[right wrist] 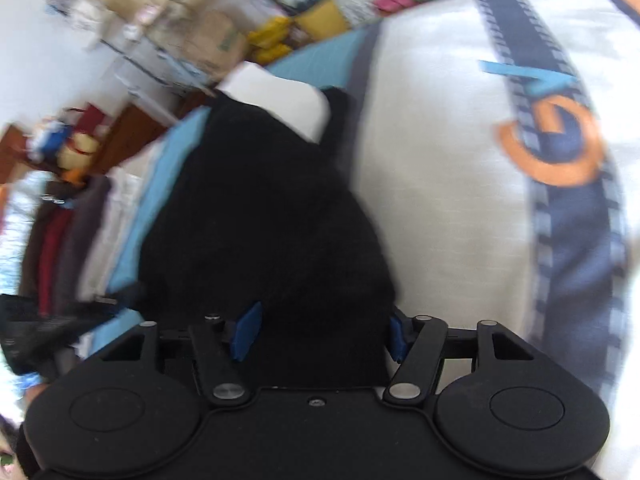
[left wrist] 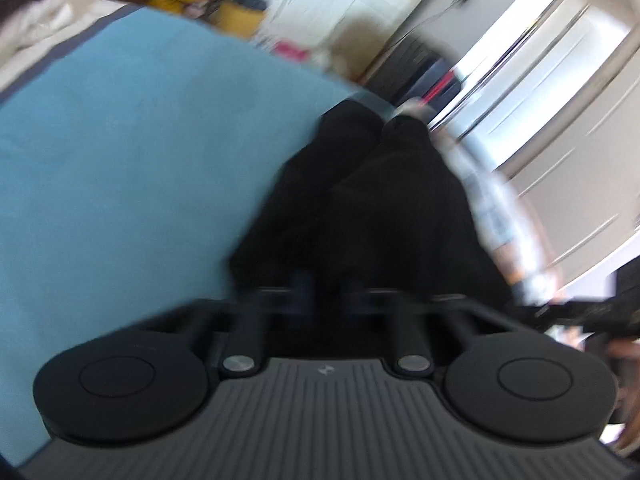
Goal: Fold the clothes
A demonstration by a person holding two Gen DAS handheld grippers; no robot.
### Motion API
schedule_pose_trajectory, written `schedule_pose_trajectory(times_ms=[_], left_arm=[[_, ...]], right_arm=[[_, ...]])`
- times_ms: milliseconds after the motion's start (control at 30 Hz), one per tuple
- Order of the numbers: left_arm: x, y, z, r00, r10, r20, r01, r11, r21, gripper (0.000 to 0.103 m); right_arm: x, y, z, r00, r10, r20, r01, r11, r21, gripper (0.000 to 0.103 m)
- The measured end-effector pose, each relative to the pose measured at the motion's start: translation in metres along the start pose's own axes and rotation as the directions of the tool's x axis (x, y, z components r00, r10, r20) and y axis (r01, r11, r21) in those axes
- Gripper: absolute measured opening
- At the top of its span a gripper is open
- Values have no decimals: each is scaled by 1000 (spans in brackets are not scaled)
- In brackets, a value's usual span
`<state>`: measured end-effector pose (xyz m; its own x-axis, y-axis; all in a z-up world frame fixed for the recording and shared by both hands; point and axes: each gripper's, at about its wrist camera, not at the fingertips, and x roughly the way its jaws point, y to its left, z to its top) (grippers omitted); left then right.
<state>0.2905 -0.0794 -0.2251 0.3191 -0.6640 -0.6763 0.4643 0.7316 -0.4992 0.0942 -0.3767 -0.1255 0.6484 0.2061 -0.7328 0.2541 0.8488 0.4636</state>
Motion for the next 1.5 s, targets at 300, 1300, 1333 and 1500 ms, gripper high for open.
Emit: schedule_pose_trajectory(times_ms=[300,1300,1333,1500], left_arm=[[4,10,3,959,281,-20,-282,958,-43,1],[-3,-69,-41,958,-230,-174,239,970,33,31],[-7,-73,-40,959,-227,-167,239,969,56,31],[-39,-84,-34,926,-358,-123,371,923,106,42]], right_arm=[[4,38,10,985,-43,169,79,973,-217,39],[-17,-17,-45,948,252,-195,-231,965,123,9],[-23,-15,-44,947,276,-166,-259,959,119,9],[-50,-10,-28,898,437,57,-440,890,115,9]])
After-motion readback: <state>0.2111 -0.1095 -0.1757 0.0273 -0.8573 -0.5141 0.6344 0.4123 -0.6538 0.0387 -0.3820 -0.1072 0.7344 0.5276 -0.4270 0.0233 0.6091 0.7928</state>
